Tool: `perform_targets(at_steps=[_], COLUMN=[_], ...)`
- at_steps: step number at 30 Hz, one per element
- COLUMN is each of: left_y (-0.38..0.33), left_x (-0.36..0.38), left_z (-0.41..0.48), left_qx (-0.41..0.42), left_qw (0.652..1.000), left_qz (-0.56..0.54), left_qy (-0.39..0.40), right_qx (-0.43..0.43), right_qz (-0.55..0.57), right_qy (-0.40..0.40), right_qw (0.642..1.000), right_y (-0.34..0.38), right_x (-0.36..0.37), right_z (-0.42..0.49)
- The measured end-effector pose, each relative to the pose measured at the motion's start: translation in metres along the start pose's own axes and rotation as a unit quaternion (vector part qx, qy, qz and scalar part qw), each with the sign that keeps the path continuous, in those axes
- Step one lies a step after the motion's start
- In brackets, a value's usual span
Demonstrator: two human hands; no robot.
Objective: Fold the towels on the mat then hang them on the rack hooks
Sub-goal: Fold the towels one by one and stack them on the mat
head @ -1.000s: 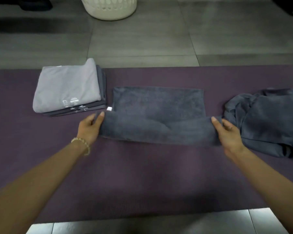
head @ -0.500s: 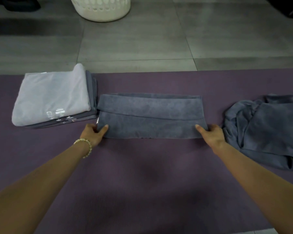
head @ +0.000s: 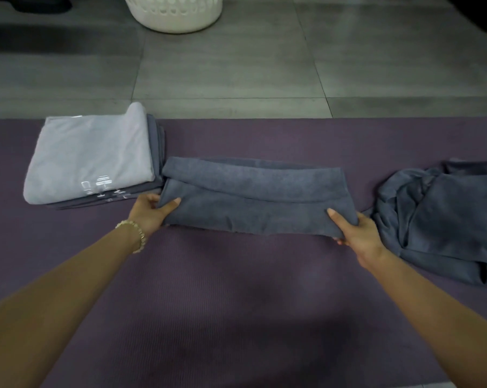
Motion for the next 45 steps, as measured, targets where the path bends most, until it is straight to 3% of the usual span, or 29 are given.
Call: perform_targets(at_steps=[5, 8, 11, 13, 15, 17, 19, 26, 28, 29, 32, 33, 35, 38, 41, 43, 45], left_y=[0.053, 0.076, 0.072, 0.055, 0.042, 0.04, 0.04, 0.031, 0.032, 0.032, 0.018, 0.012, -0.005, -0.029, -0.029, -0.017, -0.008], left_x=[-0.028, -0.023, -0.021, -0.021, -0.014, -0.008, -0.006, -0.014, -0.02, -0.022, -0.028, -0.029, -0.034, -0.049, -0.068, -0.079, -0.08], left_z=[-0.05, -0.071, -0.069, -0.063, -0.052, -0.039, -0.03, -0.01, -0.007, -0.007, -0.022, -0.029, -0.047, -0.081, -0.109, -0.112, -0.107], left_qx=[-0.022, -0.048, 0.074, 0.244, 0.364, 0.367, 0.345, 0.42, 0.448, 0.447, 0.322, 0.265, 0.205, 0.14, -0.009, -0.097, -0.124], left_qw=[0.996, 0.991, 0.982, 0.921, 0.838, 0.802, 0.797, 0.768, 0.755, 0.772, 0.912, 0.946, 0.975, 0.984, 0.948, 0.926, 0.929], left_qz=[0.059, 0.083, 0.175, 0.302, 0.405, 0.464, 0.483, 0.482, 0.478, 0.452, 0.255, 0.186, 0.084, 0.017, -0.063, -0.089, -0.088], left_qy=[0.063, 0.089, 0.02, -0.023, 0.014, 0.085, 0.112, 0.033, 0.012, 0.012, 0.006, 0.004, 0.001, 0.11, 0.312, 0.354, 0.337], right_qx=[0.011, 0.022, -0.045, -0.159, -0.276, -0.335, -0.325, -0.339, -0.346, -0.321, -0.177, -0.151, -0.107, -0.026, 0.06, 0.08, 0.086], right_qz=[-0.075, -0.12, -0.16, -0.254, -0.346, -0.416, -0.464, -0.481, -0.439, -0.39, -0.168, -0.102, -0.025, 0.03, 0.071, 0.071, 0.069], right_qy=[0.063, 0.06, 0.031, 0.025, 0.048, 0.097, 0.123, 0.1, 0.083, 0.077, 0.103, 0.107, 0.122, 0.224, 0.303, 0.334, 0.345], right_qw=[0.995, 0.991, 0.986, 0.954, 0.895, 0.84, 0.815, 0.802, 0.825, 0.86, 0.964, 0.977, 0.986, 0.974, 0.948, 0.936, 0.932], right_y=[-0.035, -0.056, -0.061, -0.056, -0.048, -0.049, -0.055, -0.042, -0.038, -0.032, -0.006, 0.003, 0.02, 0.032, 0.032, 0.032, 0.029], right_x=[-0.033, -0.037, -0.039, -0.038, -0.031, -0.024, -0.023, -0.034, -0.037, -0.038, -0.041, -0.044, -0.051, -0.063, -0.079, -0.08, -0.075], right_z=[-0.058, -0.072, -0.071, -0.065, -0.055, -0.04, -0.026, 0.002, 0.006, 0.005, -0.013, -0.021, -0.04, -0.065, -0.079, -0.085, -0.086])
Point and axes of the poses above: each hand's wrist, its own z-axis towards the middle knuckle, its own x-axis out of the palm, y = z × x, the point moved 2 cm from there along z, towards the middle knuckle, and after that the axes turned 2 degrees about z, right-handed, at the moved point
